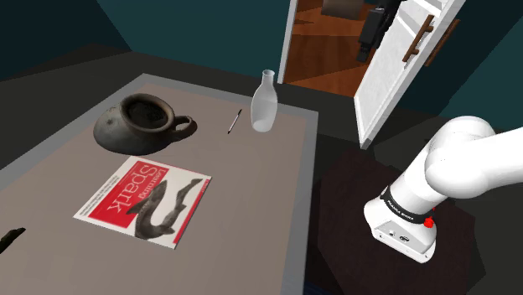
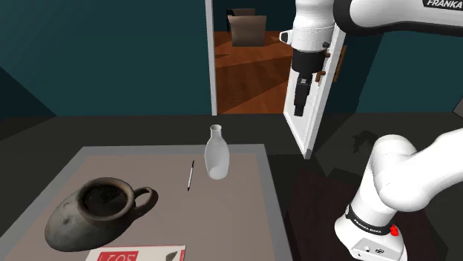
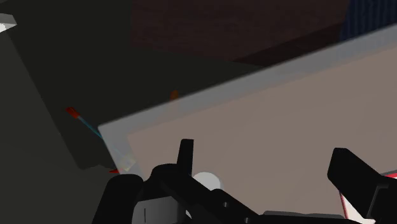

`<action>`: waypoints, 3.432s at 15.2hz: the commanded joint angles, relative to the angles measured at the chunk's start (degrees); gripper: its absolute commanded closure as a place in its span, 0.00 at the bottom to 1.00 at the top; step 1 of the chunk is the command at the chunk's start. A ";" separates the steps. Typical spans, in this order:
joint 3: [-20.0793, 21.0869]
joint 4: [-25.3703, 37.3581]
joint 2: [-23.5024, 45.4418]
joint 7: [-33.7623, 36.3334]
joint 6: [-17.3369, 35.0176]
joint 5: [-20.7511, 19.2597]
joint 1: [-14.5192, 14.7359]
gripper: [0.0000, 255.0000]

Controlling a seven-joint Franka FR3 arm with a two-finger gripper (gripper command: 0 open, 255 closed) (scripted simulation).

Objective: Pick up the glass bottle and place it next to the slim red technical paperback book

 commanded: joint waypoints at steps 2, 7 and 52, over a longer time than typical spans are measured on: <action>-0.15 0.02 1.69 -0.08 1.64 -0.01 -0.11 0.00; -0.80 1.31 10.81 -0.51 9.32 0.02 -0.60 0.00; -2.35 21.31 54.03 -2.62 31.83 1.31 -1.75 1.00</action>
